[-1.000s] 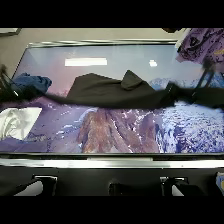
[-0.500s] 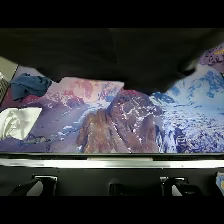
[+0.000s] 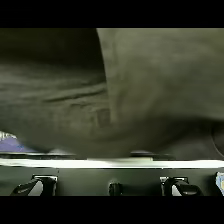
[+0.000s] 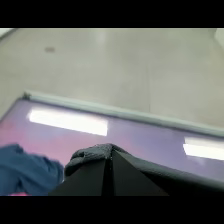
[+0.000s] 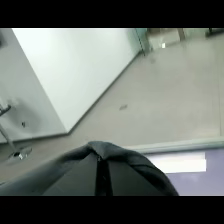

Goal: Fold the clothes and pants, and hang the long-sleeved shirts on hangers.

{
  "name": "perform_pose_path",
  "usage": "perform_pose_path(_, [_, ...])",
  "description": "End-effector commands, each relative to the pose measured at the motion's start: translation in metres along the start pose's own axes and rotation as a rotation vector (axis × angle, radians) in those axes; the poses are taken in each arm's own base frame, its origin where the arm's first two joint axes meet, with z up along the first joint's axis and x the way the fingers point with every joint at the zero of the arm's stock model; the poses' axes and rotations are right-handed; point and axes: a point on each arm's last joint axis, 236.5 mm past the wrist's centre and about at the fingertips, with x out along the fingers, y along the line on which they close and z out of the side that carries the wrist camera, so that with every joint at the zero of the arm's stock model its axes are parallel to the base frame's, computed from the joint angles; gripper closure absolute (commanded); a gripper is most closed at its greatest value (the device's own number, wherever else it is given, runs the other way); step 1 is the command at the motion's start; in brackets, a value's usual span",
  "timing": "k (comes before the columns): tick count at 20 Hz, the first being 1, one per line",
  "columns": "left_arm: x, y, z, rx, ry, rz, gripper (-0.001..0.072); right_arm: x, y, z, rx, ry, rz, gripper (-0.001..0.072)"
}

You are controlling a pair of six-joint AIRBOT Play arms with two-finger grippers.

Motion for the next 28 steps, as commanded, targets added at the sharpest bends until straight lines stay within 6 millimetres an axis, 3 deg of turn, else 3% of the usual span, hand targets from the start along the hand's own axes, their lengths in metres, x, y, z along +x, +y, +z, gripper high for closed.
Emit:
perform_pose_path(1, [0.066,0.006,-0.058,-0.005,0.233,-0.042,0.0693,0.065,-0.053,-0.049,0.138,0.215,-0.095,0.0680])
perform_pose_path(3, [0.127,0.018,-0.112,-0.008,0.409,-0.050,0.0693,0.115,-0.100,-0.101,0.200,0.401,-0.170,0.0680])
perform_pose_path(5, [0.189,0.028,-0.179,-0.031,0.584,-0.058,0.0693,0.163,-0.154,-0.167,0.253,0.603,-0.245,0.0680])
perform_pose_path(9, [0.305,0.036,-0.314,-0.068,0.802,-0.052,0.0693,0.239,-0.255,-0.296,0.353,0.852,-0.346,0.0680])
perform_pose_path(12, [0.362,0.035,-0.406,-0.079,0.886,-0.047,0.0693,0.285,-0.325,-0.379,0.408,0.880,-0.411,0.0680])
perform_pose_path(13, [0.376,0.035,-0.426,-0.079,0.896,-0.045,0.0693,0.299,-0.346,-0.401,0.422,0.860,-0.429,0.0680])
perform_pose_path(15, [0.396,0.036,-0.443,-0.092,0.876,-0.036,0.0693,0.318,-0.378,-0.431,0.440,0.814,-0.459,0.0680])
perform_pose_path(17, [0.407,0.033,-0.446,-0.117,0.851,-0.044,0.0693,0.324,-0.393,-0.447,0.443,0.800,-0.478,0.0680])
perform_pose_path(20, [0.397,0.026,-0.453,-0.139,0.904,-0.061,0.0693,0.315,-0.402,-0.450,0.398,0.830,-0.510,0.0680])
perform_pose_path(28, [0.320,0.009,-0.488,-0.179,1.264,-0.072,0.0693,0.242,-0.401,-0.445,0.270,1.093,-0.643,0.0680])
